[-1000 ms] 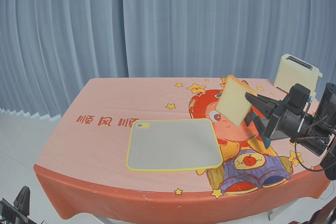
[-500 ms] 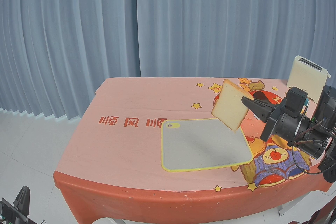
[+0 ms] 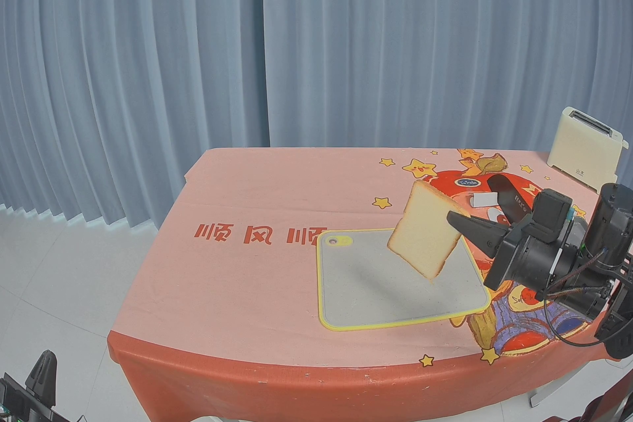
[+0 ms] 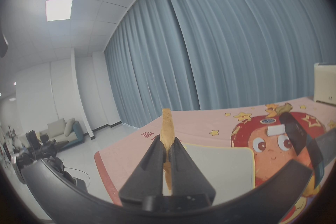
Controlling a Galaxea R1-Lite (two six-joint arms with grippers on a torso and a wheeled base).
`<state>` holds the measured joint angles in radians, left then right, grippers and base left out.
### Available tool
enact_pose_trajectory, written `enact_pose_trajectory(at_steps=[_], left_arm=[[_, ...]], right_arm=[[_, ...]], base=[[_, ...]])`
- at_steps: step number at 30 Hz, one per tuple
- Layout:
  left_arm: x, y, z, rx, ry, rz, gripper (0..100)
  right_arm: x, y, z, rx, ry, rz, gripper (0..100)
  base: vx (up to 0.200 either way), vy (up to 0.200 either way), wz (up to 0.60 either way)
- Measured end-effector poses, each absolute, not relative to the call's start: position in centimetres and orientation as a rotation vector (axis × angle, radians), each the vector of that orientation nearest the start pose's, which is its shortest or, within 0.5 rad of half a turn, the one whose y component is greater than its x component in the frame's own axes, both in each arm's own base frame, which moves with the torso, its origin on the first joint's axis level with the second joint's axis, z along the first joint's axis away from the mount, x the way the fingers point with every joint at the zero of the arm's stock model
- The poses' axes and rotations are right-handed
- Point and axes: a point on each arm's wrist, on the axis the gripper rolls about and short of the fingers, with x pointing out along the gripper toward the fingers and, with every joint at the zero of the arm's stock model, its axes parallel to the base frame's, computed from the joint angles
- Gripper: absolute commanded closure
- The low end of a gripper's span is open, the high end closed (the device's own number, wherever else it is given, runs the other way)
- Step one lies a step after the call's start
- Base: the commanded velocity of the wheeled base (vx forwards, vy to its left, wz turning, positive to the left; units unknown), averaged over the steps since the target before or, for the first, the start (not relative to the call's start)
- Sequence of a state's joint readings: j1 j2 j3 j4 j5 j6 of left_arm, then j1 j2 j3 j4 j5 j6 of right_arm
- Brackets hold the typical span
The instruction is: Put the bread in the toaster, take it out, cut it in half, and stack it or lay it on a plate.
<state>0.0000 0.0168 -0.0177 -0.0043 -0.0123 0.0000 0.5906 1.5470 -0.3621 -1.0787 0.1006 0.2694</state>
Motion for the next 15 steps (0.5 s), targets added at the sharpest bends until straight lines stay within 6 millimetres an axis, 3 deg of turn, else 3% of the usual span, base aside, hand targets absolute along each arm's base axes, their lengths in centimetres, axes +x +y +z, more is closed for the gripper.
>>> enact_pose_trajectory(at_steps=[15], left_arm=[[-2.28, -0.03, 8.13, 0.001, -0.006, -0.012, 100]], right_arm=[[18.12, 13.75, 15.30, 0.334, 0.245, 0.662, 100]], base=[[0.000, 0.000, 0.00]])
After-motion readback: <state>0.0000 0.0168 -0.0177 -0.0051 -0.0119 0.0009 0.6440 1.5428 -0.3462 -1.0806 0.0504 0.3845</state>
